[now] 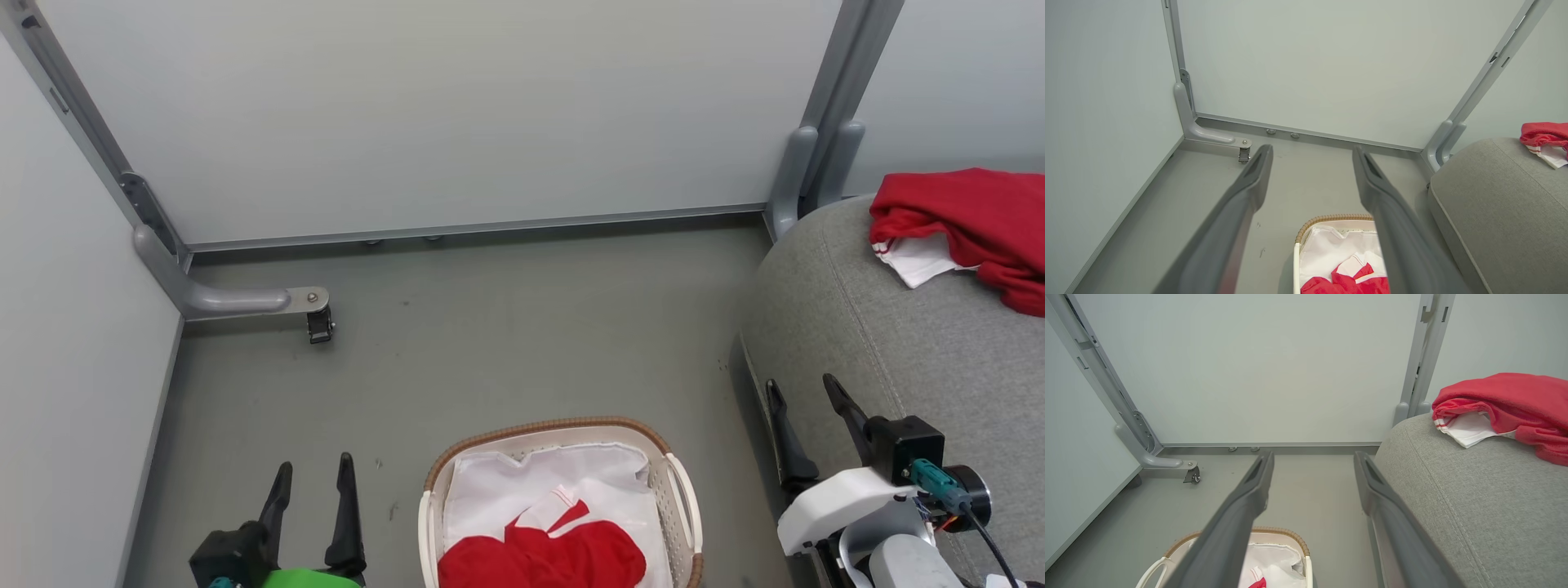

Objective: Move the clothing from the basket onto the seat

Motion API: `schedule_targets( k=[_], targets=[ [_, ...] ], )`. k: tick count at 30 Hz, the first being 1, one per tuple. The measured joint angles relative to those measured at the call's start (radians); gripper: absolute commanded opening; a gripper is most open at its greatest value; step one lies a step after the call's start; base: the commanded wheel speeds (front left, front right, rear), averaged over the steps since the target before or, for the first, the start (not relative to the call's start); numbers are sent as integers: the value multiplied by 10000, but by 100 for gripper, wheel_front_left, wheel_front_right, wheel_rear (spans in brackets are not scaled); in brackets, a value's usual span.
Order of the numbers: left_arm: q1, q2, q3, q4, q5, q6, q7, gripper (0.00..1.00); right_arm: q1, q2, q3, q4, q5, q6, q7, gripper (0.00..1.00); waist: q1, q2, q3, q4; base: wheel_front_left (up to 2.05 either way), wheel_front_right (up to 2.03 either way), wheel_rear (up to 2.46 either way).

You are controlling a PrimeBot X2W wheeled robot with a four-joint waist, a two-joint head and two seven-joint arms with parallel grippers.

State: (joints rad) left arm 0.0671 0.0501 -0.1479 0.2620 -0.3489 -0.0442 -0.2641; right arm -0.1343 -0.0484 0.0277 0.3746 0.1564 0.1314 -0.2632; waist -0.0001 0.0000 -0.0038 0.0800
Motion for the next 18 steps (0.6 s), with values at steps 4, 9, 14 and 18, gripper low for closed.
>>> schedule_targets(
  k=[4, 9, 14, 18],
  targets=[
    [-190, -4, -299, 161, 474, -104, 2, 100, -30, 2, -159, -121, -104, 0, 0, 100, 0, 0, 152, -3, 0, 0, 0],
    [-1208, 2, -813, 529, 945, -385, 0, 100, -460, 0, -468, -410, -384, 0, 0, 100, 0, 0, 660, -3, 0, 0, 0],
    [-2825, 27, -1655, 1373, 1480, -631, 8, 100, -1154, 0, -721, -780, -738, 0, 0, 100, 0, 0, 1431, -31, 0, 0, 0],
    [-4400, 88, -2638, 2491, 2128, -771, 393, 100, -1855, 0, -715, -1143, -932, 0, -2, 100, 1, 0, 2260, -97, 0, 0, 0]
  ],
)
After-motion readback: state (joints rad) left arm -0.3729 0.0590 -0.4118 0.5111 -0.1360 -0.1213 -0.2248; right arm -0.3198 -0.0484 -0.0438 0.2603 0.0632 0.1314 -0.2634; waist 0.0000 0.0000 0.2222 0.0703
